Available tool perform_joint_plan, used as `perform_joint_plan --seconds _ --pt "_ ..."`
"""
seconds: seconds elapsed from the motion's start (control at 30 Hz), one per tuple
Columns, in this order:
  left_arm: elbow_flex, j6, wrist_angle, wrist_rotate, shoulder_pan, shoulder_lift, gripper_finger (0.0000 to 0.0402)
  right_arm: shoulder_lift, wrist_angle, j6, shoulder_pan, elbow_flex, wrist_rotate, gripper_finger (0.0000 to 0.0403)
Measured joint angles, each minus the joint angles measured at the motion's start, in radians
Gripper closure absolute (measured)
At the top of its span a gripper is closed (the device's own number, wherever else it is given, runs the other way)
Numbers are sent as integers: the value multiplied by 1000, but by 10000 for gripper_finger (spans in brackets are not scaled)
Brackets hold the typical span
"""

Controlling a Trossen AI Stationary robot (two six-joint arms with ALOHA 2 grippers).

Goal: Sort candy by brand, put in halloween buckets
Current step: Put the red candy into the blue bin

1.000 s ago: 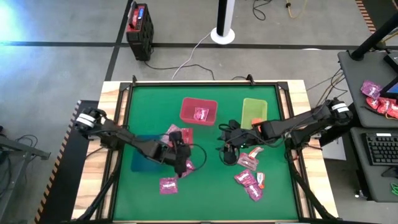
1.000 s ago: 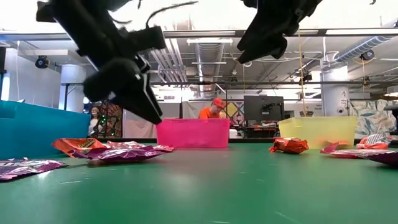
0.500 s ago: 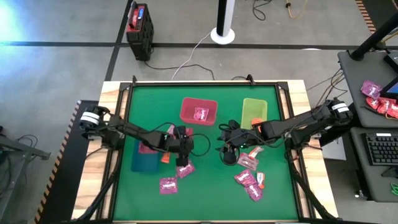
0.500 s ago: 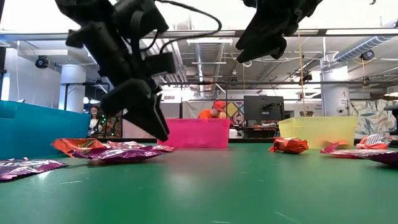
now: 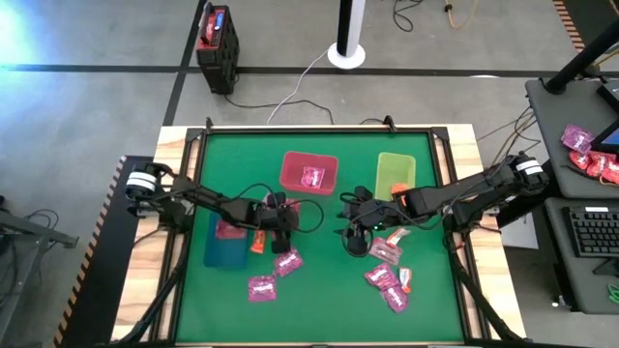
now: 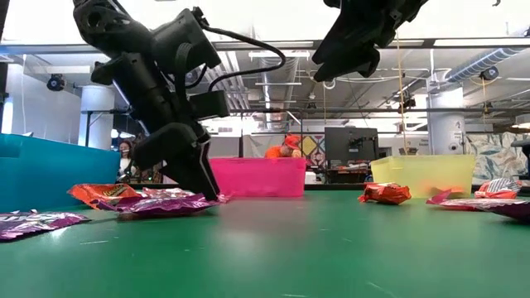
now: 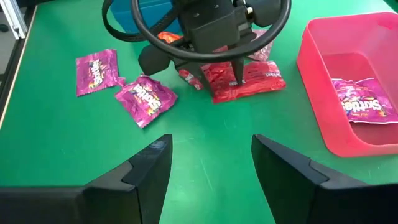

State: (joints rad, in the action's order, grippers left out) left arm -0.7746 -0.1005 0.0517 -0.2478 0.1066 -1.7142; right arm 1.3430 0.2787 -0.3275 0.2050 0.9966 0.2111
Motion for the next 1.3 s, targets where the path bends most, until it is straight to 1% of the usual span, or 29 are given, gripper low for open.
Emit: perform_joint_plan --seconds 0.1,0.2,0.3,0.4,0.43,0.47,0.67,0.83,1.03,1.13,1.2,1.3 --pt "1 0 -14 -1 0 -12 226 0 0 0 0 0 0 188" --pt "-1 0 -24 -4 0 -32 252 0 0 0 0 0 0 188" --pt "-2 0 -29 3 0 -49 303 0 0 0 0 0 0 188" --pt "-1 0 -29 5 1 -50 370 0 0 0 0 0 0 188" --pt "-1 -1 -27 10 2 -45 385 0 0 0 0 0 0 188" --pt "0 -2 -24 18 2 -36 392 0 0 0 0 0 0 188" --pt "9 28 14 57 34 45 400 0 0 -1 0 0 0 188" --pt "5 53 -6 49 72 172 401 0 0 2 0 0 0 188" --pt "5 51 39 33 123 342 401 0 0 4 0 0 0 188" --pt "-2 -5 140 33 164 431 401 0 0 5 0 0 0 188" --pt "-29 -72 250 32 199 487 402 0 0 6 0 -1 0 188" --pt "-82 -224 510 32 263 543 402 0 0 6 0 -2 0 188"
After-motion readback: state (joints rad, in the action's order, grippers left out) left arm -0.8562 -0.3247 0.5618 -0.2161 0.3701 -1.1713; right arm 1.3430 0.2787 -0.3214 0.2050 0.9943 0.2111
